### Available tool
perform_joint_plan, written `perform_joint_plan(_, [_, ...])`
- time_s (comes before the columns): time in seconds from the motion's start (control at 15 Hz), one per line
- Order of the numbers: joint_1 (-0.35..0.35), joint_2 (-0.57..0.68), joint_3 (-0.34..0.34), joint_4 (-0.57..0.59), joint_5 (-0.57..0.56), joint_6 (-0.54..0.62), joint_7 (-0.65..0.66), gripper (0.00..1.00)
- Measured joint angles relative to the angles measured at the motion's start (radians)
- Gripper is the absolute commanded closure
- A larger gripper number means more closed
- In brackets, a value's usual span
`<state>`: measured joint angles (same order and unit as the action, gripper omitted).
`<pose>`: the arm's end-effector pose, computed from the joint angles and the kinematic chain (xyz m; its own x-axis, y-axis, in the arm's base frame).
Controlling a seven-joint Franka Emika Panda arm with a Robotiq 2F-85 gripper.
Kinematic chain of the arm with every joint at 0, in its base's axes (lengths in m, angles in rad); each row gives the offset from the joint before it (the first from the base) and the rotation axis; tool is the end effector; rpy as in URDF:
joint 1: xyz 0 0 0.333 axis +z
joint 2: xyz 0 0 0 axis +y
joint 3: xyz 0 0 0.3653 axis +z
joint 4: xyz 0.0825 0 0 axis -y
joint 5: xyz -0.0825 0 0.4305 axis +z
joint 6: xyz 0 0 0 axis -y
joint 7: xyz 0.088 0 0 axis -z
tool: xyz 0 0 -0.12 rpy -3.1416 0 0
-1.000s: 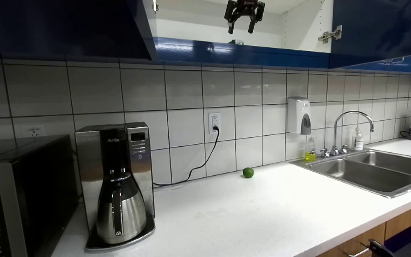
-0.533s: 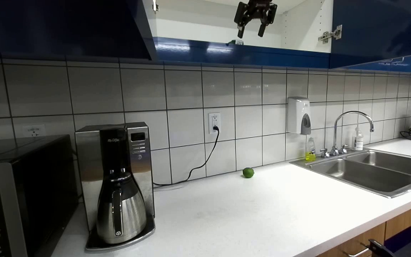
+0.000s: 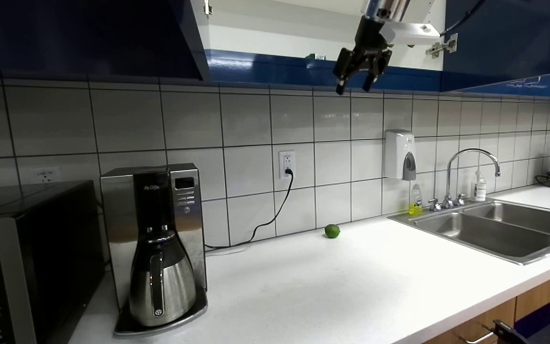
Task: Put the green packet in the top cabinet
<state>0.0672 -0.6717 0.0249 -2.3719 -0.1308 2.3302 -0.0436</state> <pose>0.4150 0.0376 0.6516 0.7905 0.2111 0.5749 0.1370 -0.9759 0.1699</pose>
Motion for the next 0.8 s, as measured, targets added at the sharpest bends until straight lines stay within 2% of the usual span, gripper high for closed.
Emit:
perform_joint_plan(0.33, [0.013,-0.012,-0.052,-0.197,0.060,0.026,-0.033,0.00])
perform_joint_plan(0.8, [0.016,0.149,-0.125,-0.306,0.145,0.017,-0.125,0.00])
